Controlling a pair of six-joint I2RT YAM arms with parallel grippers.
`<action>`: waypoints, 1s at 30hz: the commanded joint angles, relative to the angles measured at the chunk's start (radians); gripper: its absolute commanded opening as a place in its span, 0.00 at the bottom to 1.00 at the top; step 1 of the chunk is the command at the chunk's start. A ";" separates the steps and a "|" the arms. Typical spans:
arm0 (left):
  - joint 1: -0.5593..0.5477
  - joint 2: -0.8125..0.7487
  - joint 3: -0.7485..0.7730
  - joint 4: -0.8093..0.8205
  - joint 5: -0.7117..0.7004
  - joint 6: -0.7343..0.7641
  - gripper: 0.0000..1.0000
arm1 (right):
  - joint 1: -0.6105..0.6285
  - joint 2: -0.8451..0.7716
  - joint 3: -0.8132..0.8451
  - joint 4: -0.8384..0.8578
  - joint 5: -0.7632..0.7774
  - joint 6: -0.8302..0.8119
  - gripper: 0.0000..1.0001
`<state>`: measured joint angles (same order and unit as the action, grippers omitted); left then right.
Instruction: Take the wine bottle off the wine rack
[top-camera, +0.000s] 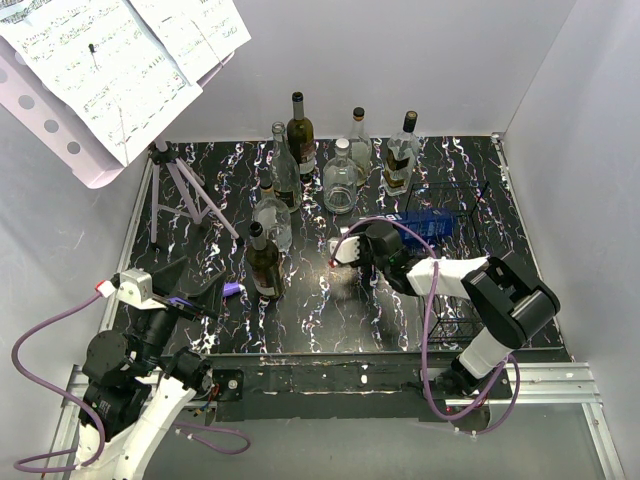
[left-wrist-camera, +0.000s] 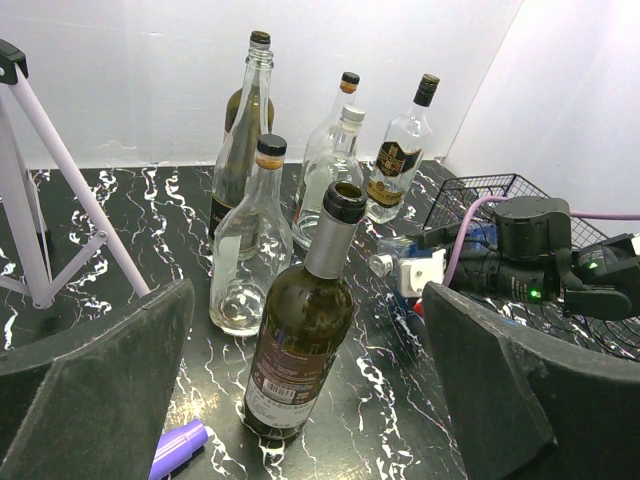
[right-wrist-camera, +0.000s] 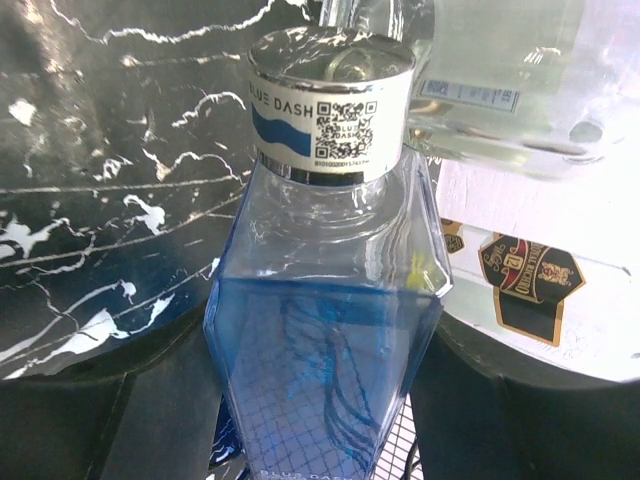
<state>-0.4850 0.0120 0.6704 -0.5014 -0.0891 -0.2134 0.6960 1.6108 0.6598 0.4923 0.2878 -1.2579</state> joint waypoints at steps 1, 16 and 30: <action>-0.003 0.006 0.012 -0.003 -0.003 0.000 0.98 | 0.034 -0.058 0.075 0.055 0.021 0.012 0.33; -0.003 -0.001 0.014 -0.006 -0.006 -0.003 0.98 | 0.132 -0.080 0.132 0.022 0.048 0.048 0.28; -0.003 -0.004 0.012 -0.006 -0.006 -0.003 0.98 | 0.189 -0.103 0.169 0.009 0.057 0.074 0.22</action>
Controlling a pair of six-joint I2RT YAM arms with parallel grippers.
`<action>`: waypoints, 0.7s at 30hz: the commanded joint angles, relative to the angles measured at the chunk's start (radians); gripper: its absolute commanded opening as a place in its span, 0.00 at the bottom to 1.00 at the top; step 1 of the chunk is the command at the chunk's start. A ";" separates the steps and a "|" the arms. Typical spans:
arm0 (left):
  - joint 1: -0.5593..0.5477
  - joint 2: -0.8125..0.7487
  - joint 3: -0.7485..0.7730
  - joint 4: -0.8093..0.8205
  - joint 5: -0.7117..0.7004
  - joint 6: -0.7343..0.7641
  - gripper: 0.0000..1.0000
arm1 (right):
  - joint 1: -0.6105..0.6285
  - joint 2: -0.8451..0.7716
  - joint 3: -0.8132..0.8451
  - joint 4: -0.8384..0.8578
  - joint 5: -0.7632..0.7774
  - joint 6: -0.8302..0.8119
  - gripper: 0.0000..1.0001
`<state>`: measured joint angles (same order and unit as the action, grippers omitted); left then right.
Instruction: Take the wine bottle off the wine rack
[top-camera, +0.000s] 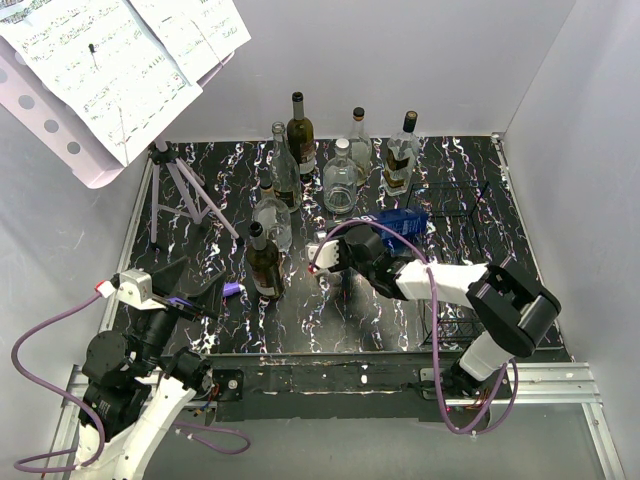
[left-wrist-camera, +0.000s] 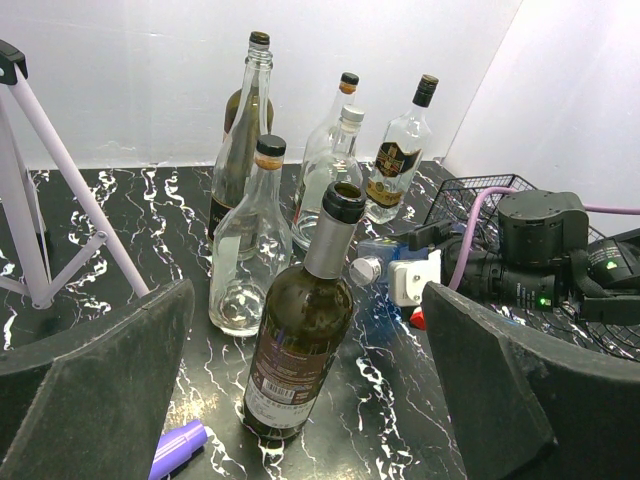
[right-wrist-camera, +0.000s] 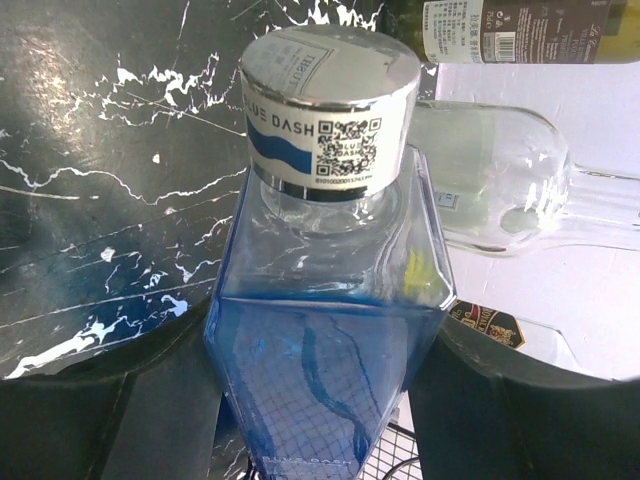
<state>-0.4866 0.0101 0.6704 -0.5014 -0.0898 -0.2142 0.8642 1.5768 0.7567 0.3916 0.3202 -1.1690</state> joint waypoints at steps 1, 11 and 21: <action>-0.001 -0.002 0.012 -0.006 -0.005 -0.002 0.98 | 0.024 -0.075 0.072 0.113 0.025 -0.014 0.21; -0.001 -0.002 0.014 -0.006 -0.005 -0.002 0.98 | 0.070 -0.115 0.069 0.131 0.026 0.008 0.19; -0.001 0.001 0.012 -0.006 -0.001 -0.002 0.98 | 0.105 -0.221 0.069 0.109 -0.012 0.156 0.15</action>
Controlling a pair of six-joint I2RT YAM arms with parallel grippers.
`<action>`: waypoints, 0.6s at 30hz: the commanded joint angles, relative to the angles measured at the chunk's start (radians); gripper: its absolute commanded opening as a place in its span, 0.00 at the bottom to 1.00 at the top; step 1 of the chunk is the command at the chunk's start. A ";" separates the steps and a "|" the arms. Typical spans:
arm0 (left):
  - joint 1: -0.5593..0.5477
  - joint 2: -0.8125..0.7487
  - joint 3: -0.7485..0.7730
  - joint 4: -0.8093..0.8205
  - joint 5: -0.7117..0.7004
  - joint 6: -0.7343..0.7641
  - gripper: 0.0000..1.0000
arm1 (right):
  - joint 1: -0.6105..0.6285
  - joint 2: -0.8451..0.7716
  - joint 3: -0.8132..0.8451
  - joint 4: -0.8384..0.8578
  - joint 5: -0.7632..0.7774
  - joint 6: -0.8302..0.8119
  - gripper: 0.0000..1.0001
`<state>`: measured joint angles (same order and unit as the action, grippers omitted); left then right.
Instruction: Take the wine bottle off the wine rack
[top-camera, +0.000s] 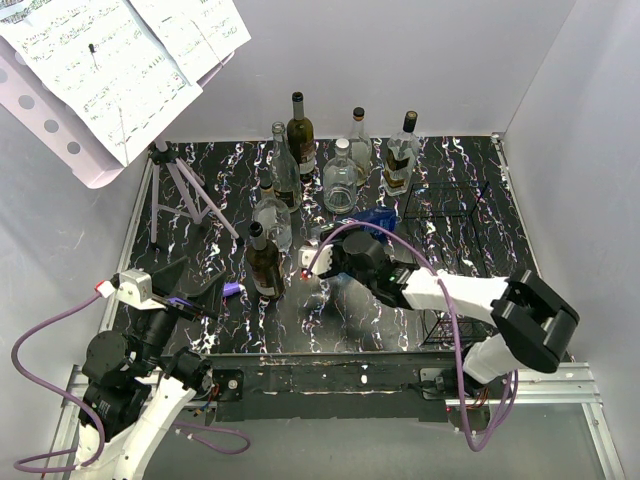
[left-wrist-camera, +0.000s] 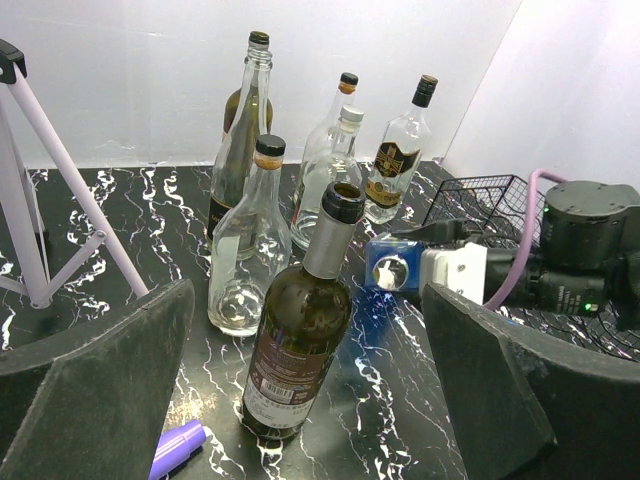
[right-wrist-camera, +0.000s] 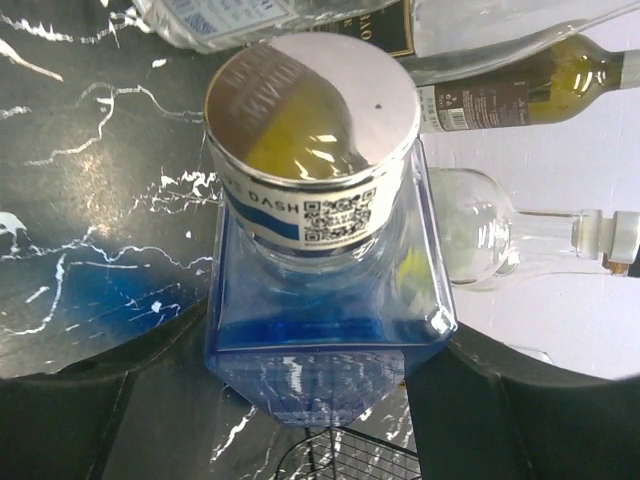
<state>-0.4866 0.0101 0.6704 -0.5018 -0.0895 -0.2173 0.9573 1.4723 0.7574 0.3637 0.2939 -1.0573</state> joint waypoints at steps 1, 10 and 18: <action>-0.001 0.002 0.014 -0.006 -0.001 0.001 0.98 | 0.015 -0.133 0.072 0.120 0.011 0.071 0.14; 0.000 -0.002 0.014 -0.004 -0.001 0.001 0.98 | 0.011 -0.296 0.079 0.135 0.027 0.420 0.11; -0.001 -0.001 0.012 -0.004 -0.001 0.002 0.98 | -0.040 -0.311 0.146 0.141 -0.012 0.732 0.10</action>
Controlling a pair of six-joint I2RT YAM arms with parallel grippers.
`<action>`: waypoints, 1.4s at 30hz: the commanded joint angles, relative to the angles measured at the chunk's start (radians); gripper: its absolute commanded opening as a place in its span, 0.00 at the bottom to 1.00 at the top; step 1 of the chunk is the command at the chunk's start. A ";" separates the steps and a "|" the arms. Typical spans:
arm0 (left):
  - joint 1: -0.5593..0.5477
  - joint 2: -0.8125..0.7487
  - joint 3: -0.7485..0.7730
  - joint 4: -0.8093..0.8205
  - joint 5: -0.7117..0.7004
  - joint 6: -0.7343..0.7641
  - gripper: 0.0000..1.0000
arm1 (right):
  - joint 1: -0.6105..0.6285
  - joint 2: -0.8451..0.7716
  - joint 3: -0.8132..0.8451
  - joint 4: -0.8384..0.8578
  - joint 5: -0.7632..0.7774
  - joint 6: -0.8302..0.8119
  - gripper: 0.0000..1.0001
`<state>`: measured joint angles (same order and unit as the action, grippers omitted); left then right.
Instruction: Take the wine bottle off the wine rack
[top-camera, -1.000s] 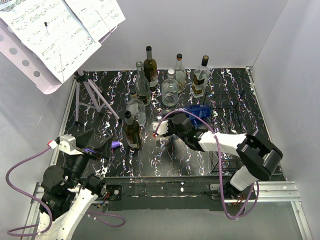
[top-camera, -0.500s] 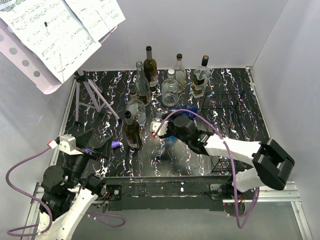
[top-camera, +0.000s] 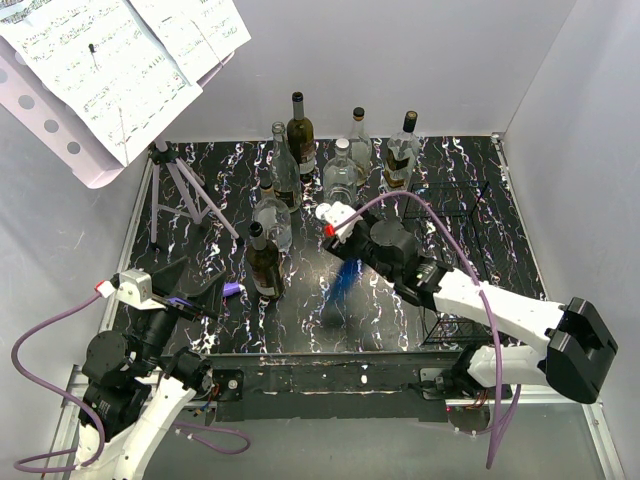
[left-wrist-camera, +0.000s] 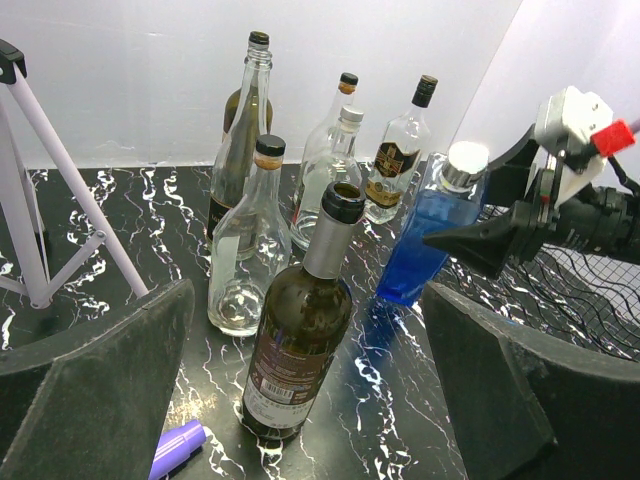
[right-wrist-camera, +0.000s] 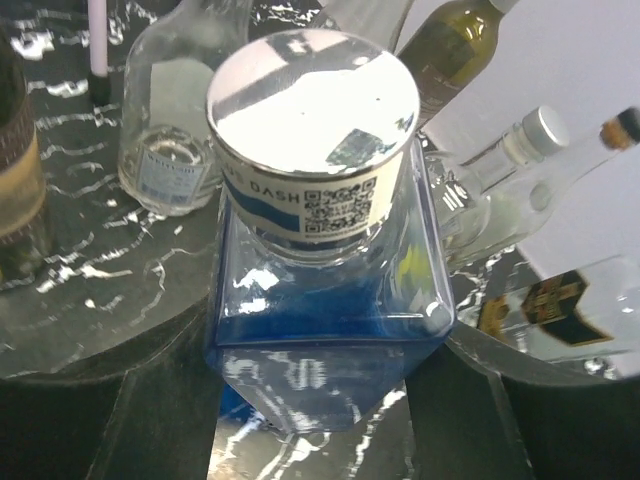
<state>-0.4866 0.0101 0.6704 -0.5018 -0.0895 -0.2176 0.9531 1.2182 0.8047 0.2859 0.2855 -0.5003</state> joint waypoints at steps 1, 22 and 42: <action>-0.001 0.001 0.012 -0.004 -0.001 0.001 0.98 | -0.054 -0.054 0.103 0.226 -0.008 0.218 0.09; -0.001 0.013 0.014 -0.004 -0.001 0.004 0.98 | -0.163 0.049 0.100 0.309 -0.059 0.598 0.22; -0.001 0.025 0.017 -0.007 0.007 -0.002 0.98 | -0.162 -0.052 0.129 0.139 -0.029 0.559 0.89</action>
<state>-0.4866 0.0105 0.6704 -0.5018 -0.0887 -0.2176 0.7895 1.2327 0.8776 0.4332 0.2451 0.0742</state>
